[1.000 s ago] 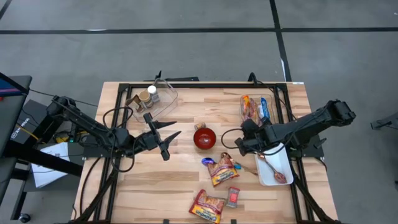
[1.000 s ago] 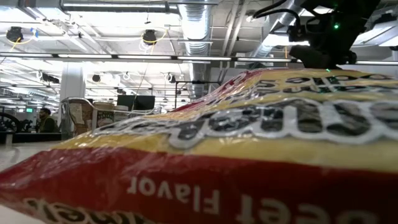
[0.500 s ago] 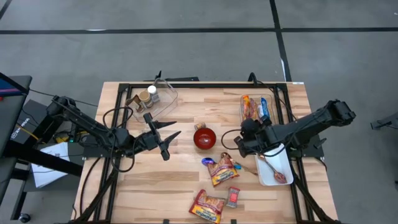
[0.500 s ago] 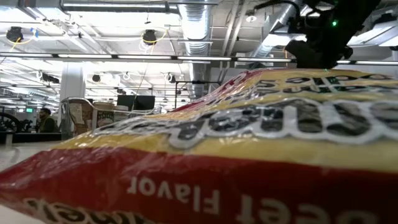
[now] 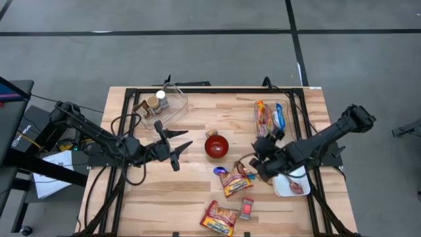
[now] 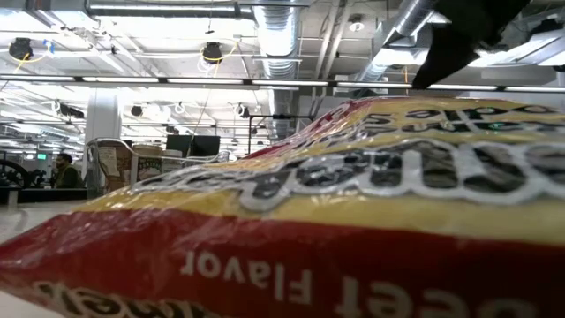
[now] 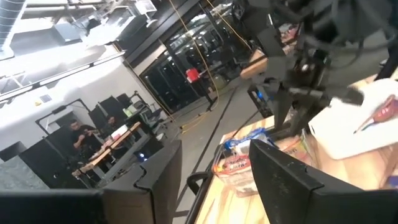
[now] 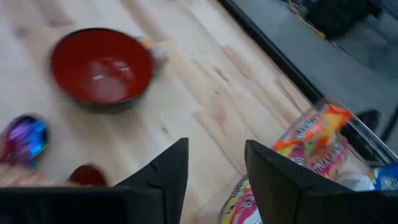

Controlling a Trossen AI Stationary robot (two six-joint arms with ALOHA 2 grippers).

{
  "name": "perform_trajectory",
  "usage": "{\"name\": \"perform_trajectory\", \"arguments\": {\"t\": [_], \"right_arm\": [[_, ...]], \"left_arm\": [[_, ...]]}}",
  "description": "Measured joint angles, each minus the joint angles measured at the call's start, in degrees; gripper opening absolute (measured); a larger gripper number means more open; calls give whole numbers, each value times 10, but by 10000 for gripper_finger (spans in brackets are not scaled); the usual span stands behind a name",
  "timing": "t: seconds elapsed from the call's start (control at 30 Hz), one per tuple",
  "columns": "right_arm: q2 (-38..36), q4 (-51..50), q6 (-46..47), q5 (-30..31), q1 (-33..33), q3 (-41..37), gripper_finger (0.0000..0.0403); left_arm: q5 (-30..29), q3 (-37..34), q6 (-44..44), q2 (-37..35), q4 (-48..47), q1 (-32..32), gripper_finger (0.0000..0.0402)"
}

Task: Pick & Place Food Item
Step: Put the red seasoning can into the left transparent bin

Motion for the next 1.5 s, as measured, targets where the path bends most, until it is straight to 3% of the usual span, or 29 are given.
{"name": "perform_trajectory", "arguments": {"t": [0.23,0.43,0.6,0.8,1.0,1.27,1.5], "right_arm": [[0,11,-61,-22,73,4,147],[0,89,-124,-74,118,4,147],[0,162,-172,-154,135,4,147],[3,219,-195,-176,163,2,147],[5,256,-197,-263,199,2,158],[33,267,-316,-264,228,2,188],[148,242,-424,-264,210,77,210]], "left_arm": [[62,0,0,0,-33,-2,188],[113,0,0,0,-62,-20,189],[115,0,0,0,-60,-35,189],[115,0,0,0,-60,-44,189],[114,0,10,0,-58,-43,189],[148,0,14,0,-47,-43,189],[150,0,24,0,-48,-46,193]]}}
